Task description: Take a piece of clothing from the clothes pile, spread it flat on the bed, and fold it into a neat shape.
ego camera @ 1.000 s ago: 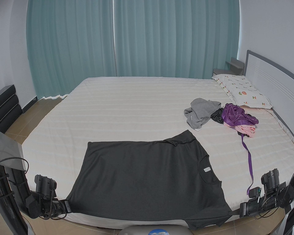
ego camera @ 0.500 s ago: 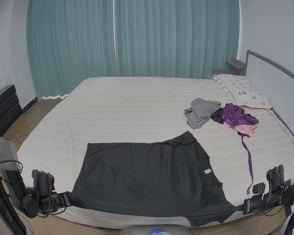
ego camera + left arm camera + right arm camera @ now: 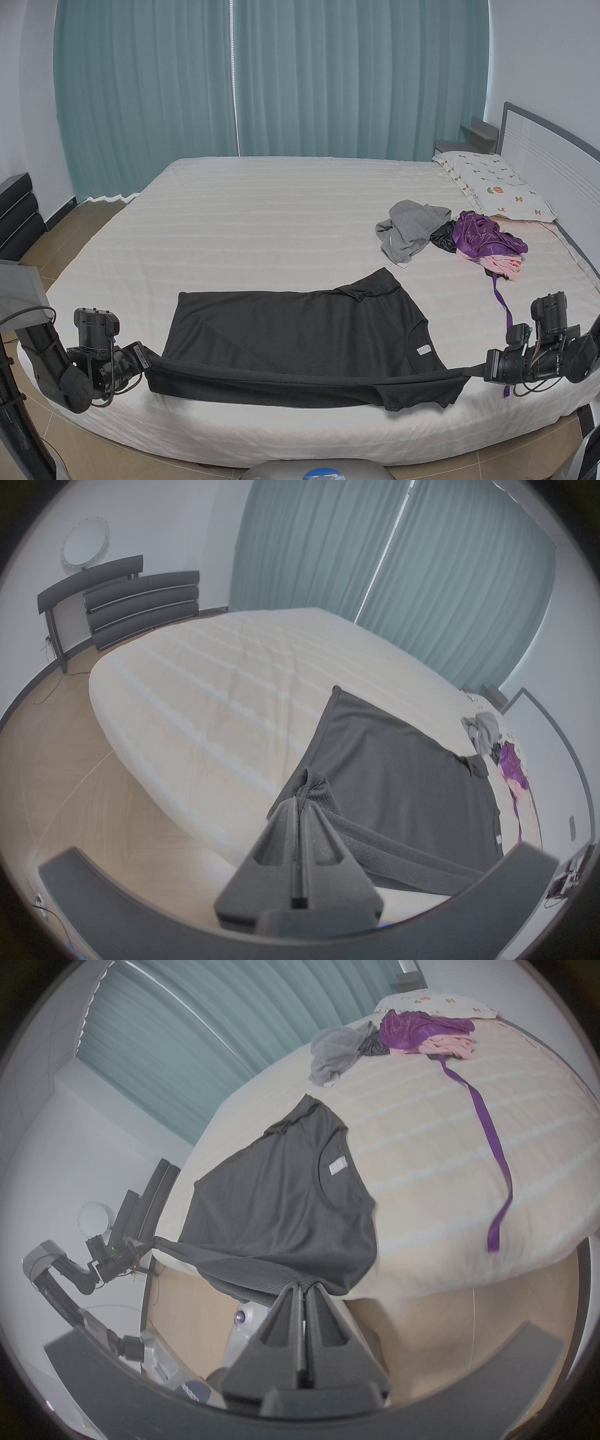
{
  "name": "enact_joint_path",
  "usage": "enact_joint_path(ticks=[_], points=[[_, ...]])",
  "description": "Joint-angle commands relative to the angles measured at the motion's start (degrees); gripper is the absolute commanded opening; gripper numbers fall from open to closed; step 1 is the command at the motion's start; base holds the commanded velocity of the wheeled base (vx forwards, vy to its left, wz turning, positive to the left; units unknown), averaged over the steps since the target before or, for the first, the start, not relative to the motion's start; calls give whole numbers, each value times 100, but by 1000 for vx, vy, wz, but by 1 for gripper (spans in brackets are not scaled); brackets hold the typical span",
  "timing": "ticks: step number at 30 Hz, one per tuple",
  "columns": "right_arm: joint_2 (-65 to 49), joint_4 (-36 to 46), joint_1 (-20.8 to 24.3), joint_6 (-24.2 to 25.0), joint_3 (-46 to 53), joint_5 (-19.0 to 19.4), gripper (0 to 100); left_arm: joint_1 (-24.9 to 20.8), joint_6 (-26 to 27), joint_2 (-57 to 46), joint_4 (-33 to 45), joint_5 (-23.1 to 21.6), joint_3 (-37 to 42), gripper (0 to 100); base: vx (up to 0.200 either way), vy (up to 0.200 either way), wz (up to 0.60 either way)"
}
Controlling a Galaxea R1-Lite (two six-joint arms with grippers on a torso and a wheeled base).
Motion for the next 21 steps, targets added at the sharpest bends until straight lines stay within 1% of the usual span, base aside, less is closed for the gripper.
enact_joint_path(ticks=[1,3,6,8,14,21], points=[[485,-6,38,122,-382,-43,0,17,-20,184,26,49,-303,0,0,0,0],[502,-6,46,140,-417,-43,0,8,-20,184,79,49,-329,0,0,0,0],[617,-6,82,175,-566,-43,0,-36,-20,272,466,40,-575,0,0,0,0],[678,-6,82,184,-645,-43,0,-36,-29,377,571,40,-672,0,0,0,0],[1039,-6,90,307,-1067,-52,0,-18,-29,826,571,49,-927,0,0,0,0],[1144,74,126,483,-1577,-61,0,-44,-108,905,580,49,-1103,0,0,0,0]])
